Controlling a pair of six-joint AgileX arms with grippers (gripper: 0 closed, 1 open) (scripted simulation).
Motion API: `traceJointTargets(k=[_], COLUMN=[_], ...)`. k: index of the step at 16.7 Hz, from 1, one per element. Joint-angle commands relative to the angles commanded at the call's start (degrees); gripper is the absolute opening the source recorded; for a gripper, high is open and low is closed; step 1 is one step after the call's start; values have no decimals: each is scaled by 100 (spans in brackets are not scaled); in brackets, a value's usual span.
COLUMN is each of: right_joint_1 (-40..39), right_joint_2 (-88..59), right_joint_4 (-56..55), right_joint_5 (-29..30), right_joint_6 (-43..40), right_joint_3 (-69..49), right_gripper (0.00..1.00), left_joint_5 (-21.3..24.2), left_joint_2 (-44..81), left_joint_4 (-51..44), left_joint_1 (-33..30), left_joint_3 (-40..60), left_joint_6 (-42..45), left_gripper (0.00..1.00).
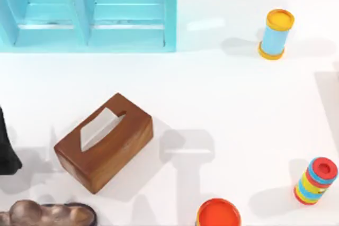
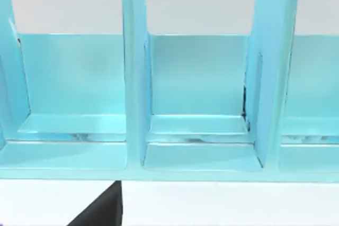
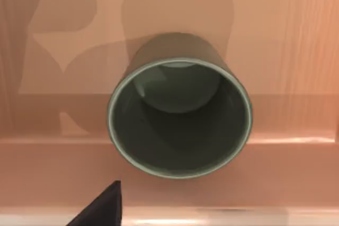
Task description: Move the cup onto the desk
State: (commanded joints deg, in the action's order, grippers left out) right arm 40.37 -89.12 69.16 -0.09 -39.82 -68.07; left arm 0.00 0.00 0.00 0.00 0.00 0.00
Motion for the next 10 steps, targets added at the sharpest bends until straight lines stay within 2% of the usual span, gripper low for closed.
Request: traceJointTargets(k=[7,10], right_joint_1=[-17,-10], right_joint_2=[-398,-502], right_joint_4=[-1601,-1964], right_joint_5=[0,0], right_joint_6=[22,17], right_joint_3=[1178,1454], right_gripper=[100,100], left_joint_5=[0,0], left_joint_2=[0,0], left_joint_4=[0,0], left_joint_1=[0,0], left_joint_3=[0,0], left_joint_6=[0,0], left_gripper=[100,100])
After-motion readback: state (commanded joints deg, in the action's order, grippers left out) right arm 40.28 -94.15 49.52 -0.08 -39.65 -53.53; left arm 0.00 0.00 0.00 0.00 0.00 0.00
